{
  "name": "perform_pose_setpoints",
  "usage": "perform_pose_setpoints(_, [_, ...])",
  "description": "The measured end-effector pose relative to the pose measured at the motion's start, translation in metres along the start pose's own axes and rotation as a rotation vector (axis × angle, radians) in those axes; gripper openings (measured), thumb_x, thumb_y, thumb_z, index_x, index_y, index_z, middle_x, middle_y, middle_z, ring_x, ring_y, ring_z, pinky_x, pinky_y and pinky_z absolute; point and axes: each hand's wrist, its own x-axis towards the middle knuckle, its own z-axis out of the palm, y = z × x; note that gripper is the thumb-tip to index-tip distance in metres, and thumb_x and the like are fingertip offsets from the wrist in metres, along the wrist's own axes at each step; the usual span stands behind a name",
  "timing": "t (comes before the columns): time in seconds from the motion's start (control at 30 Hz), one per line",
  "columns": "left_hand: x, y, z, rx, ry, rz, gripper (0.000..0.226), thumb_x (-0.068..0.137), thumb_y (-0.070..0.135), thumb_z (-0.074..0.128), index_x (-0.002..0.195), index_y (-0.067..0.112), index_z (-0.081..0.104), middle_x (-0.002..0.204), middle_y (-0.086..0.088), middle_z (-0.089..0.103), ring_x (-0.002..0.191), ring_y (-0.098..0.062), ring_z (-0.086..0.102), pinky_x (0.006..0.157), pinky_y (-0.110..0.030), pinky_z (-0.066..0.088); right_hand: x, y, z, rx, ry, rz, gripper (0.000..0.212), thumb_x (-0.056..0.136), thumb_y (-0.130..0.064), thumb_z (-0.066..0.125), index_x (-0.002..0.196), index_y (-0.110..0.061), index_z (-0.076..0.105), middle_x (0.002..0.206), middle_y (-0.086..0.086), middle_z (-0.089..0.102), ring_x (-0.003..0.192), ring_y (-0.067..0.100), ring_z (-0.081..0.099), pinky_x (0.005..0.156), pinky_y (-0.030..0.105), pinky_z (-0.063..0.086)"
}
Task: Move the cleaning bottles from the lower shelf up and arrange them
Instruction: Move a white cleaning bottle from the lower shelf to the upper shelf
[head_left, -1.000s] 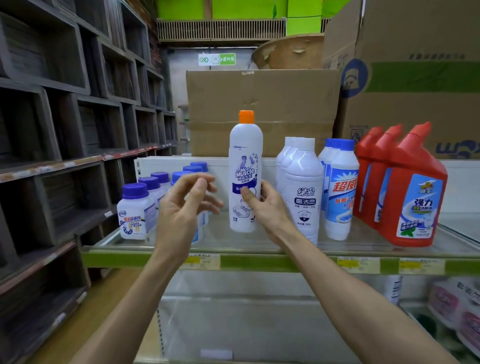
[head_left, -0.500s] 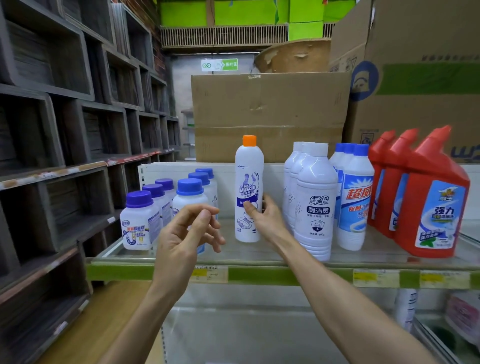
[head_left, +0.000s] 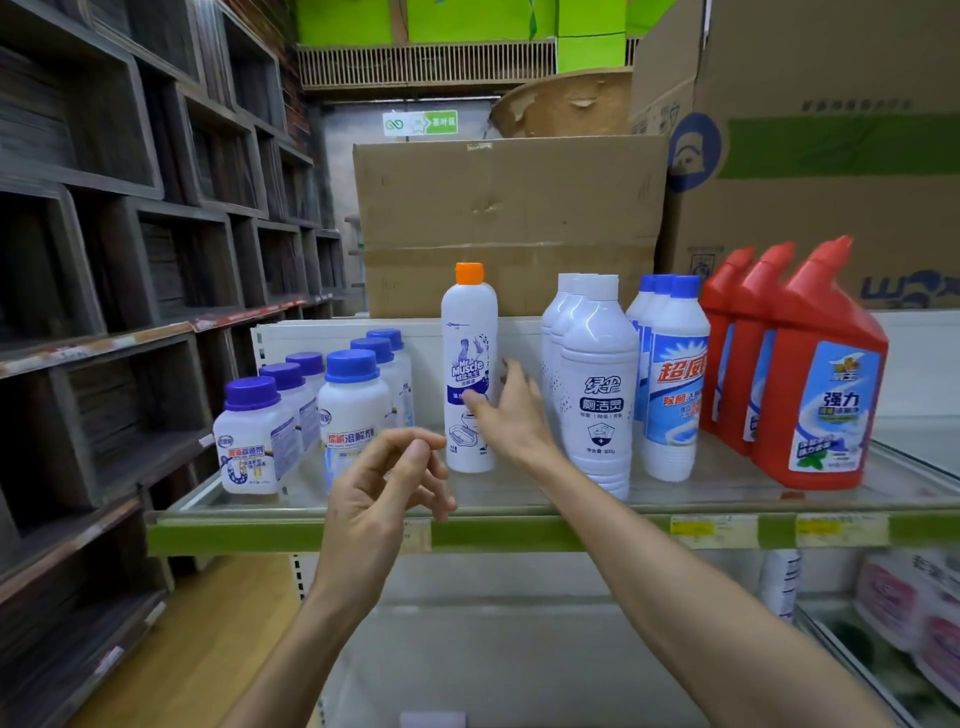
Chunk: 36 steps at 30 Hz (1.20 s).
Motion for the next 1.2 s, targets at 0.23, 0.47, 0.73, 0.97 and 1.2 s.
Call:
perform_pose_setpoints(0.23, [-0.056,-0.059,0.029,0.011,-0.047,-0.177,0.017,0.093,0.016,0.053,0.094,0.008,0.069,0.066,-0.012,0.061,0.050,-0.030,0.058,0.050,-0.037,0.050,-0.039,-0.028,-0.057,0.030,0.092,-0.366,0.029,0.097,-0.024,0.066,0.121,-0.009,0.061,0.113,0.009,0.066,0.098,0.018,0.063,0.088,0.032,0.053])
perform_pose_setpoints(0.47, [-0.090,-0.132,0.094,0.101,-0.075,-0.416,0.016,0.098,0.000,0.054,0.092,-0.002,0.069,0.062,-0.010,0.062,0.046,-0.029,0.057,0.042,-0.030,0.046,-0.083,-0.010,-0.141,0.173,0.084,-0.530,0.010,0.095,-0.017,0.067,0.098,-0.008,0.069,0.091,0.001,0.073,0.083,0.014,0.067,0.077,0.029,0.055])
perform_pose_setpoints(0.73, [-0.081,-0.170,0.202,0.191,-0.081,-0.549,0.018,0.102,0.008,0.054,0.092,0.003,0.069,0.067,-0.008,0.064,0.052,-0.024,0.061,0.047,-0.033,0.048,-0.122,0.068,-0.234,0.165,0.009,-0.536,0.010,0.093,-0.014,0.071,0.085,-0.007,0.069,0.079,-0.007,0.066,0.073,-0.003,0.056,0.073,0.024,0.050])
perform_pose_setpoints(0.97, [-0.080,-0.209,0.283,0.302,-0.144,-0.538,0.020,0.104,0.014,0.051,0.097,0.006,0.068,0.083,-0.017,0.071,0.062,-0.014,0.066,0.053,-0.029,0.052,-0.150,0.161,-0.281,0.117,-0.079,-0.408,0.018,0.096,-0.023,0.068,0.085,-0.009,0.070,0.079,-0.002,0.069,0.075,0.010,0.063,0.071,0.037,0.052])
perform_pose_setpoints(1.2, [-0.094,-0.274,0.347,0.370,-0.209,-0.567,0.014,0.100,0.021,0.059,0.110,0.013,0.064,0.101,-0.009,0.072,0.089,-0.027,0.071,0.076,-0.041,0.061,-0.165,0.279,-0.294,0.062,-0.122,-0.189,0.016,0.098,-0.029,0.064,0.087,-0.021,0.072,0.079,-0.018,0.067,0.077,-0.001,0.064,0.069,0.008,0.044])
